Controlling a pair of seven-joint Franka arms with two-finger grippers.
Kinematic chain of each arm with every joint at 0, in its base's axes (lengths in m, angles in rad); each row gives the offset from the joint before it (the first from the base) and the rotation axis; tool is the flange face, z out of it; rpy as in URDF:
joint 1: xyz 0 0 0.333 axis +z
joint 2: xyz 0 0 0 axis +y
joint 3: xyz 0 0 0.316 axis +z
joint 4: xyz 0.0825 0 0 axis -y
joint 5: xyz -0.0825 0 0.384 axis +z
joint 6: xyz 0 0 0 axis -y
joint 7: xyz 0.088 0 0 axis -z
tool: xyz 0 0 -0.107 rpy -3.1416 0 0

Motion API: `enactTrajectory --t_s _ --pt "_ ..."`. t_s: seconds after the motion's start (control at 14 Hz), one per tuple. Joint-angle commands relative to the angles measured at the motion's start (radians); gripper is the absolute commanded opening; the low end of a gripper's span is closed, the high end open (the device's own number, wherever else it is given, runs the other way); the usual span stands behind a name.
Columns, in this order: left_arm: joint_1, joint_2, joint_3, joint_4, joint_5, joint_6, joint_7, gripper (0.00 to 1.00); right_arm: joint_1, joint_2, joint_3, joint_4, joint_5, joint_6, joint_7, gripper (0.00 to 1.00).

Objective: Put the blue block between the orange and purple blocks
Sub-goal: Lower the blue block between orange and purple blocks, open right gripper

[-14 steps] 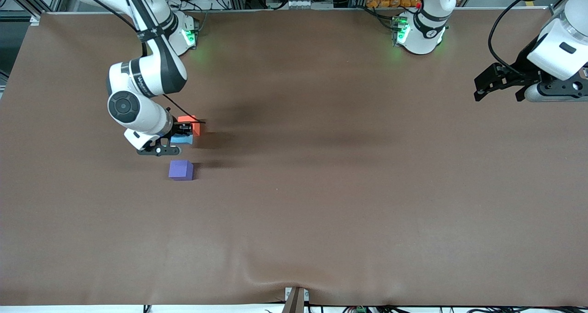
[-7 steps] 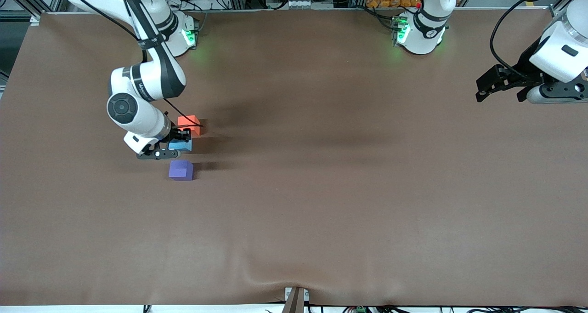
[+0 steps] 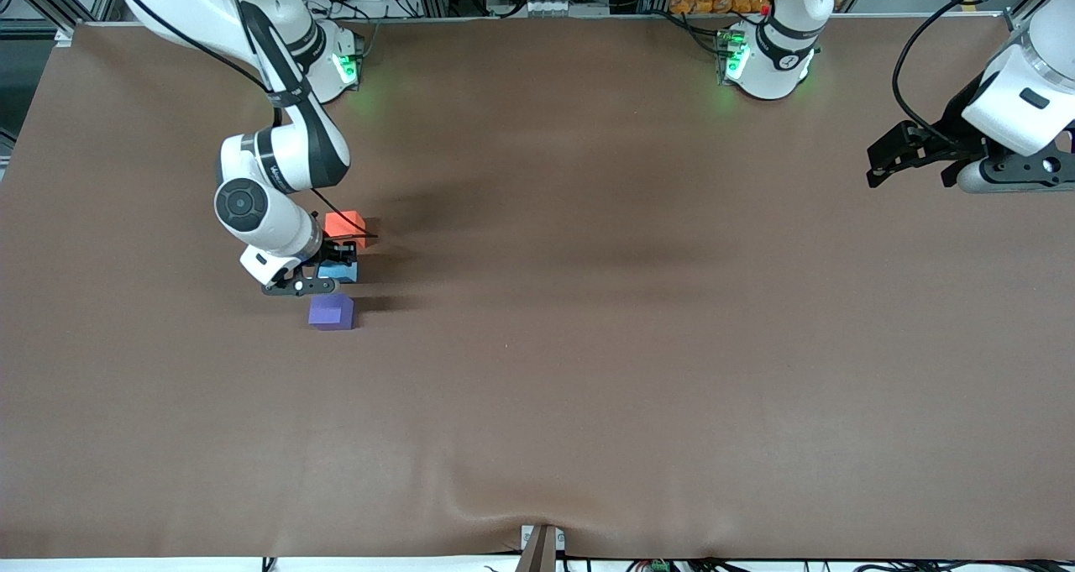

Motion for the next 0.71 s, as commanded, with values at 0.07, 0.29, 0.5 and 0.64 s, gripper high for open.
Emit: enactTrajectory --t_s 0.07,0.29,0.5,0.64 --pt "0.011 -0.004 -0.008 -0.006 -0.008 0.000 0.009 1.00 -0.013 0.012 0.010 -0.010 0.010 0.054 -0.023 1.00" --pt "0.011 -0.004 -0.008 -0.014 -0.008 0.000 0.009 1.00 -0.013 -0.034 0.010 -0.002 0.010 -0.002 -0.023 1.00" --pt "0.011 -0.002 -0.008 -0.015 -0.008 0.000 0.009 1.00 -0.039 -0.152 0.007 0.060 0.007 -0.180 -0.024 1.00" --pt "0.011 -0.002 -0.008 -0.019 -0.008 0.000 0.010 1.00 -0.083 -0.210 0.008 0.154 0.005 -0.338 -0.050 1.00"
